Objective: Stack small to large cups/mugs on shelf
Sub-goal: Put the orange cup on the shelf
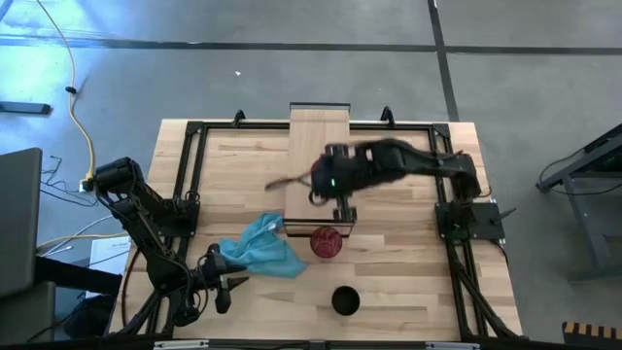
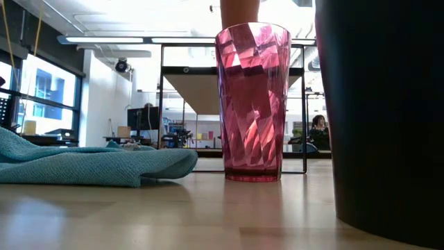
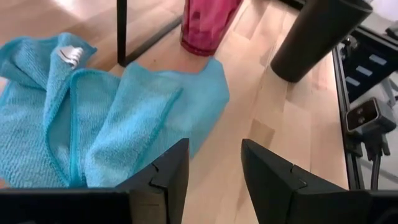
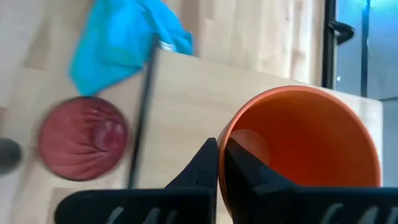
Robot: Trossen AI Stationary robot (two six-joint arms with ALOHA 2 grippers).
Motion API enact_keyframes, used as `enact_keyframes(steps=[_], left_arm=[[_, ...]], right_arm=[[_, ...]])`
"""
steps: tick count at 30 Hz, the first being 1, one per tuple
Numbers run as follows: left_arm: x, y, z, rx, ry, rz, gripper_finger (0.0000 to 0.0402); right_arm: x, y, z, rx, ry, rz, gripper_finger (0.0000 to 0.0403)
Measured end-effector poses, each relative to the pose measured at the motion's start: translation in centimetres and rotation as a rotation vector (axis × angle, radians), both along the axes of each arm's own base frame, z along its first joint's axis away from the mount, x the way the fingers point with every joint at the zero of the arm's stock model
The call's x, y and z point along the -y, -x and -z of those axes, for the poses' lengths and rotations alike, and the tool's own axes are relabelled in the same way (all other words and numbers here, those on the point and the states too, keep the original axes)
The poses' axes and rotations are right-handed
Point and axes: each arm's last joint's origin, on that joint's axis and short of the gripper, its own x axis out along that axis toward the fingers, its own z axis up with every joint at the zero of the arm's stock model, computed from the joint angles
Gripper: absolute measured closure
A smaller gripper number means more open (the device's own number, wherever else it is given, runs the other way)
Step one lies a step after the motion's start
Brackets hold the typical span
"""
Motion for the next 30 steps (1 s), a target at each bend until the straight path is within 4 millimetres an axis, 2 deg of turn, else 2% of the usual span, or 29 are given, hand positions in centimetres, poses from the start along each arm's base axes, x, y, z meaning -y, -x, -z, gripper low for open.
enact_keyframes(steps=[8, 16, 22, 30], left_arm=[[-0.1, 0.0, -0.1, 0.058, -0.008, -0.036, 0.0268], [-0.1, -0.1, -0.2, 0.078, -0.010, -0.049, 0.0268], [-0.1, -0.1, -0.2, 0.086, 0.012, -0.061, 0.0268], [-0.1, -0.1, -0.2, 0.098, 0.045, -0.078, 0.0268]], right_arm=[[7.5, -0.1, -0.1, 0.017, -0.073, 0.047, 0.0403], [13.4, 0.5, -0.5, 0.099, -0.110, 0.058, 0.0403], [16.8, 1.0, -0.8, 0.182, -0.119, 0.073, 0.0403], [19.7, 1.5, -1.2, 0.267, -0.121, 0.087, 0.0403]])
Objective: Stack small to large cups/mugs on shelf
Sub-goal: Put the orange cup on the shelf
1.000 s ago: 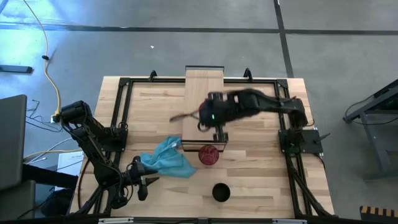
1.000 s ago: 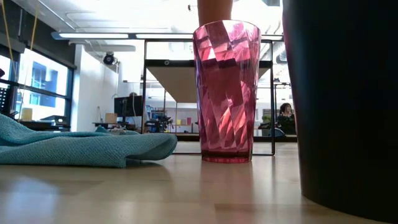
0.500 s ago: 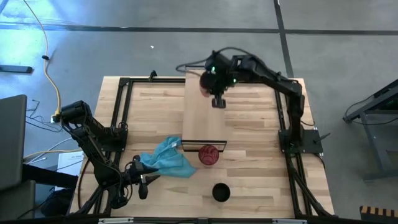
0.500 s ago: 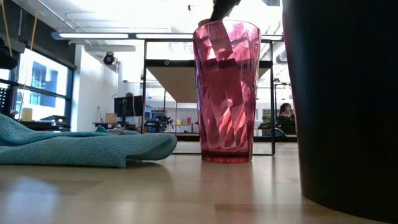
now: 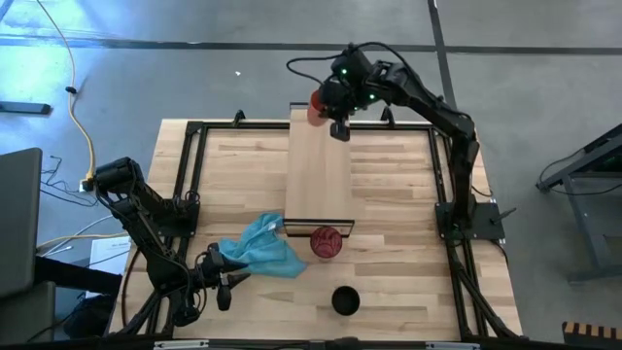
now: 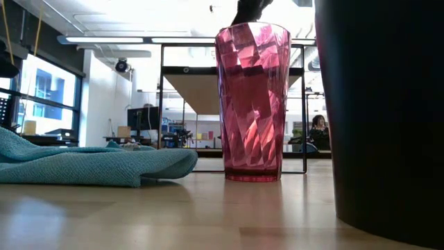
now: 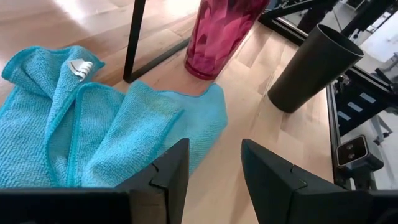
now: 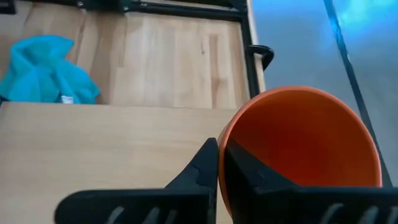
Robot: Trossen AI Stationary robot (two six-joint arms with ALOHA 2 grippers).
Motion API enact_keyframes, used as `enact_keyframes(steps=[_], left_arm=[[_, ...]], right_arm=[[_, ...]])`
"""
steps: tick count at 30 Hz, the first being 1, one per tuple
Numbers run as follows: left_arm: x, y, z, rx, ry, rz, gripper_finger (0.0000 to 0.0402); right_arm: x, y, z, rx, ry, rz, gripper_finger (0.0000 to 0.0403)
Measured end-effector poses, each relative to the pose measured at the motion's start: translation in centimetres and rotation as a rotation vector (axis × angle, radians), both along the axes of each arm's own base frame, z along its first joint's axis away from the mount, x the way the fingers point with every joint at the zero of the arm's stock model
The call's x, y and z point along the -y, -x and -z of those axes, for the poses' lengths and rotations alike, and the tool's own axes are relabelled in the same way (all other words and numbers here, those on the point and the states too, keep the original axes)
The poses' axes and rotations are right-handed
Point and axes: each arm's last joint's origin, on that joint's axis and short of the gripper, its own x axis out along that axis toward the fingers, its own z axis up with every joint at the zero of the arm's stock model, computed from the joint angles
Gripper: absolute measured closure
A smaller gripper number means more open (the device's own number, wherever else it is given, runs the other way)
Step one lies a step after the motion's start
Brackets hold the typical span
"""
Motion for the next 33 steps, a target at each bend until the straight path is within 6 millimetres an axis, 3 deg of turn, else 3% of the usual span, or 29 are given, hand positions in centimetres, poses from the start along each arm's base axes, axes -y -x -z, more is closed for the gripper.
enact_keyframes(steps=[13, 33], left_arm=[[-0.6, -0.7, 0.0, 0.008, 0.022, -0.047, 0.0268], [-1.1, -1.4, 0.0, 0.006, 0.031, -0.079, 0.0268]], right_arm=[[3.5, -0.1, 1.9, -0.012, -0.059, 0.041, 0.0403], [4.8, -0.4, 3.1, -0.022, -0.110, 0.026, 0.0403]])
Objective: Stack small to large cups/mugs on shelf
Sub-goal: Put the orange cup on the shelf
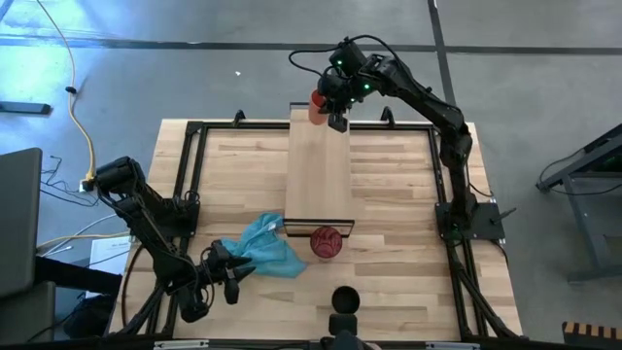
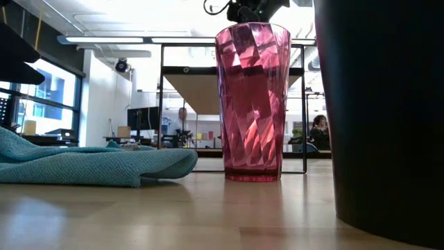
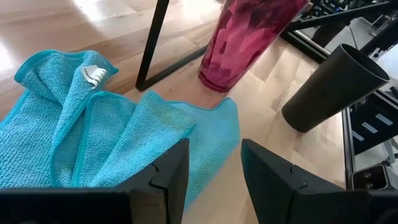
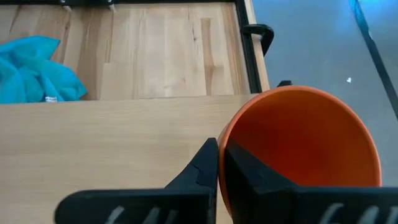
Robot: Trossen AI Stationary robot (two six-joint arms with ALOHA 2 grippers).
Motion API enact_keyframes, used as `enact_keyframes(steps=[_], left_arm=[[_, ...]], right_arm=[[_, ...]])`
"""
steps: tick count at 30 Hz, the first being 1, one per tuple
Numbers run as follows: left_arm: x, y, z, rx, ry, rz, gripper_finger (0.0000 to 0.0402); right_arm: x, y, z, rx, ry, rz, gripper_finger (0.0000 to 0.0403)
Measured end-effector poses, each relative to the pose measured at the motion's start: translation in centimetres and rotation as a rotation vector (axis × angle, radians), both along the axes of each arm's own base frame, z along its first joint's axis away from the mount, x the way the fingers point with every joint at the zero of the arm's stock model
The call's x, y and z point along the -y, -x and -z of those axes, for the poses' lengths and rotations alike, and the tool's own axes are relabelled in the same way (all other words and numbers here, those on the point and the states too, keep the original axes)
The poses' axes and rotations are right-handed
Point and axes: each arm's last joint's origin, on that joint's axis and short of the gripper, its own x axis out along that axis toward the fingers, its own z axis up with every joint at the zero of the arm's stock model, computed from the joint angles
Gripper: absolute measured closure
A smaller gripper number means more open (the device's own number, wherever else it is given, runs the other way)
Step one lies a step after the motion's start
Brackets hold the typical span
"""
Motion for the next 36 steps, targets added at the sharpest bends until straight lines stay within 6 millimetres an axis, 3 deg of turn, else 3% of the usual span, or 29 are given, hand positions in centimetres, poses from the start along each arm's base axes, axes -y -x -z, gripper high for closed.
enact_keyframes(steps=[11, 20, 36], left_arm=[[0.0, 0.0, 0.0, 0.005, 0.000, -0.002, 0.0268], [0.2, -0.2, -0.1, 0.024, 0.026, -0.002, 0.0268], [0.3, -0.2, -0.1, 0.016, 0.045, 0.006, 0.0268]], right_arm=[[-0.2, -0.1, 0.5, -0.029, -0.021, -0.014, 0.0403], [0.3, -1.0, 2.0, -0.069, -0.031, -0.007, 0.0403], [1.0, -0.5, 2.1, -0.088, -0.013, 0.027, 0.0403]])
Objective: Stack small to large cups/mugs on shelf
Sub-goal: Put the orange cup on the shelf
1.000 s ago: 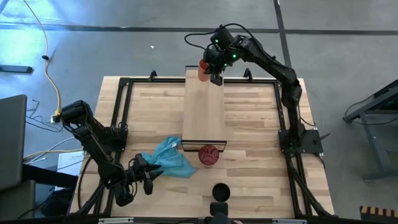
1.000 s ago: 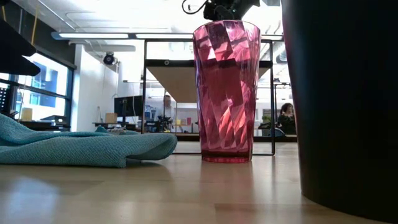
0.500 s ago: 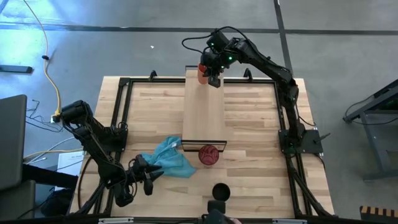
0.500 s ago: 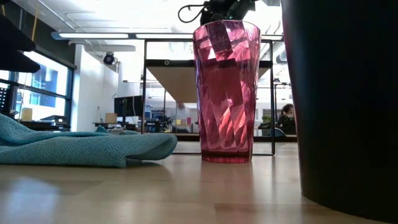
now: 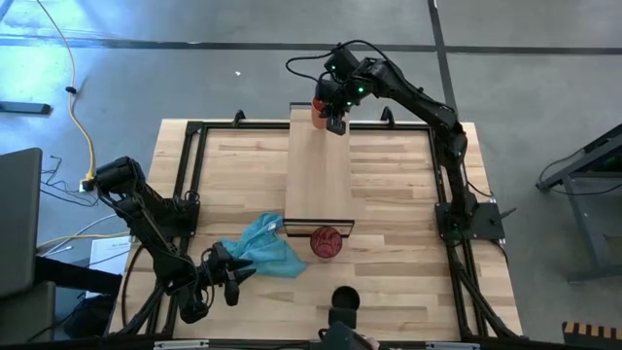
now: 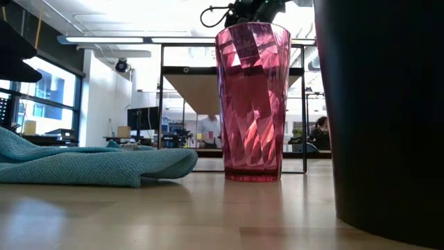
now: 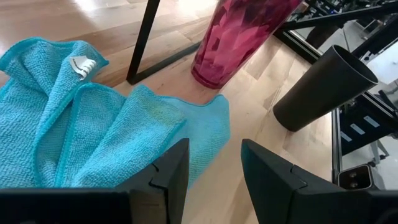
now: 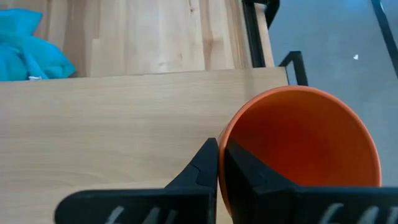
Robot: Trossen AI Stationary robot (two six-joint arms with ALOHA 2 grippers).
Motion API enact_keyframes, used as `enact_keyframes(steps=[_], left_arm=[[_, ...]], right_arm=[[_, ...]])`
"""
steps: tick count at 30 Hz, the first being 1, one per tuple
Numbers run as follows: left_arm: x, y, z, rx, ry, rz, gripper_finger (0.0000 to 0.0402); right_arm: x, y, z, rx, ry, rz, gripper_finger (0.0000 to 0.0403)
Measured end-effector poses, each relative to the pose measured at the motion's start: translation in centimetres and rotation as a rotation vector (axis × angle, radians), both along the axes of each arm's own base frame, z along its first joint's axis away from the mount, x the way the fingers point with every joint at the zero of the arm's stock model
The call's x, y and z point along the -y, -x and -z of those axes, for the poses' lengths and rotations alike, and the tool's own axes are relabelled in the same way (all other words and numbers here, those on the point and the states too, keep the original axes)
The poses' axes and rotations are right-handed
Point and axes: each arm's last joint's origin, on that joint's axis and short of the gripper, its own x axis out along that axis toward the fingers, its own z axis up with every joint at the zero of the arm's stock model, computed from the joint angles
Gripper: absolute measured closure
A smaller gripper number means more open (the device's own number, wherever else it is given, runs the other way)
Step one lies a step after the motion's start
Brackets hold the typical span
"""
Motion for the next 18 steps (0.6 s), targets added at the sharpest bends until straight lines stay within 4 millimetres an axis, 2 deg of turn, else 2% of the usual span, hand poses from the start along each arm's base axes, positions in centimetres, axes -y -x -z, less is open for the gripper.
enact_keyframes(steps=[18], left_arm=[[0.1, 0.0, 0.0, -0.002, 0.015, 0.006, 0.0268]], right_arm=[[0.7, -1.0, 1.9, -0.035, -0.026, -0.002, 0.0403]])
